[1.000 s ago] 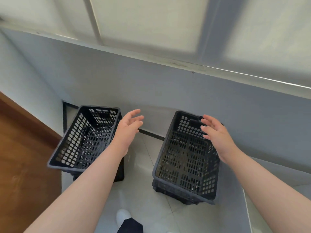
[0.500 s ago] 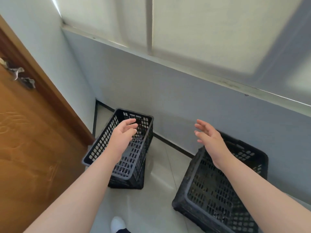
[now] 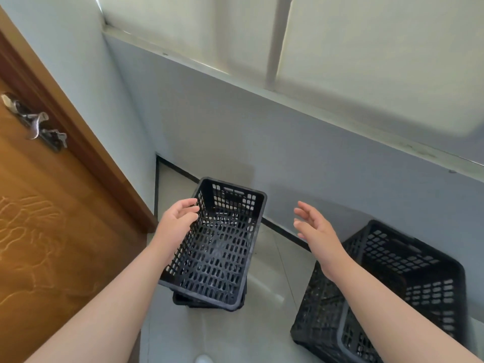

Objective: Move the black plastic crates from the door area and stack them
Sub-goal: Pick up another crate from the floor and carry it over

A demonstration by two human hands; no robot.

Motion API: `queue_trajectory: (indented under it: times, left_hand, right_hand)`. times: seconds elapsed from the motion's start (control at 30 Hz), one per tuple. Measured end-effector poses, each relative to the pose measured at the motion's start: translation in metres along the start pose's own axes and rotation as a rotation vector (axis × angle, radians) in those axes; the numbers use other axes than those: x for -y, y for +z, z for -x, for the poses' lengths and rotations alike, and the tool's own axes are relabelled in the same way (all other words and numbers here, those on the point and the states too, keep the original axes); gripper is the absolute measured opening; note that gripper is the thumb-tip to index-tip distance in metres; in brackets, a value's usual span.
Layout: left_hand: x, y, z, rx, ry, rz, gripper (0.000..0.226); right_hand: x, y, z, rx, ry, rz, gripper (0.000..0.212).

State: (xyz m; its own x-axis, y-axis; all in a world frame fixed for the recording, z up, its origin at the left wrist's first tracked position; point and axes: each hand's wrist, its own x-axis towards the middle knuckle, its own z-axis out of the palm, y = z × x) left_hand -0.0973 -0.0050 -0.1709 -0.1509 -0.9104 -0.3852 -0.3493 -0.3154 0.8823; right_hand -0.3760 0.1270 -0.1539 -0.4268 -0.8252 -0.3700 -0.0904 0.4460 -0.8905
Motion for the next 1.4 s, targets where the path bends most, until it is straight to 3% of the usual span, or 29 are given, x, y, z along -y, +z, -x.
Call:
queue_trajectory:
  times: [0.43,0.7,1.23,1.4]
  left_hand:
    - [0.002,-0.002,-0.067,-0.078,-0.100,0.009,0.032]
    - [0.019,-0.006,-0.110,-0.087,-0.158,0.015,0.036]
    - [0.132,-0.026,-0.224,0.007,-0.287,-0.130,0.039]
    - [0.173,-0.022,-0.259,0.013,-0.320,-0.220,0.056]
  right_hand:
    - [-0.006,0.044,-0.083,0.118,0.074,-0.030,0.057]
    - [-0.033,0.063,-0.124,0.104,0.171,-0.021,0.056]
    - [-0.139,0.141,-0.185,-0.041,0.411,-0.054,0.065]
    - [-0.181,0.161,-0.202,-0.041,0.482,-0.081,0.077]
